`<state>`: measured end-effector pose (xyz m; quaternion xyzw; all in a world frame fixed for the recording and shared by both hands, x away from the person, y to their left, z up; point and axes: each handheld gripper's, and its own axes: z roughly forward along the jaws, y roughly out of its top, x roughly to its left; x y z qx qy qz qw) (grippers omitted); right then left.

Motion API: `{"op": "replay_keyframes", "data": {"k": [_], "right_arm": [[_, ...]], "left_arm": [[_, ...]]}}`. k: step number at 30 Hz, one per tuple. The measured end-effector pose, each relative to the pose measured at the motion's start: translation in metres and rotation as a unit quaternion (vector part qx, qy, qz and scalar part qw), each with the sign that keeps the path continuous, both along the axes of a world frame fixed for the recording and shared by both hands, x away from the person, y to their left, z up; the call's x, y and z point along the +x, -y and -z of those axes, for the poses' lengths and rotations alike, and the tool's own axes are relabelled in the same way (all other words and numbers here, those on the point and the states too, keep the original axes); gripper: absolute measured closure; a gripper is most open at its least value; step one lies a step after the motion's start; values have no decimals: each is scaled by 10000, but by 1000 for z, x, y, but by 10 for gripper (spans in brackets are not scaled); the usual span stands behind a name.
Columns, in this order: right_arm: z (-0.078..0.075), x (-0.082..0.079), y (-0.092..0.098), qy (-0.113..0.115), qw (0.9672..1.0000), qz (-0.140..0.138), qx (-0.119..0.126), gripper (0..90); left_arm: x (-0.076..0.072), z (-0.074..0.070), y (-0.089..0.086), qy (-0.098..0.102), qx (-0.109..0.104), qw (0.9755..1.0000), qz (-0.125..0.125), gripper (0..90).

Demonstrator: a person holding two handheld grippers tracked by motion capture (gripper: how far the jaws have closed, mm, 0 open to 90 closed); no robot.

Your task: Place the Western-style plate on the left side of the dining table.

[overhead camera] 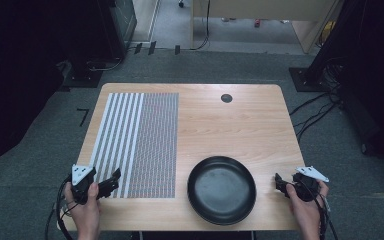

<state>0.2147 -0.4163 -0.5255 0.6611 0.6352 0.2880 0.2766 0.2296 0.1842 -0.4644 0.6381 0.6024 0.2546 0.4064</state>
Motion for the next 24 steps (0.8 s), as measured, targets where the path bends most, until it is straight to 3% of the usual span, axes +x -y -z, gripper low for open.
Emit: {"op": "replay_keyframes", "data": {"k": [7,10,12,19,20,23,24], "right_arm": [[0,-1,0,1,10000,-2,8,130],[0,-1,0,0,10000,-1,7,130],[0,-1,0,0,10000,0,7,130],[0,-1,0,9,10000,-6,1,134],[0,-2,0,9,10000,-3,-1,136],[0,-2,0,10,10000,-8,-3,136],[0,-2,0,8,10000,-14,0,134]], "left_arm": [[17,-21,24,182,-148,9997,62,116],[24,-37,41,415,-44,9990,176,117],[25,-40,48,449,-81,9986,270,117],[23,-32,68,285,-131,9974,641,118],[20,-31,74,275,-163,9964,779,118],[18,-30,82,278,-247,9954,883,118],[15,-29,91,260,-252,9939,1044,118]]}}
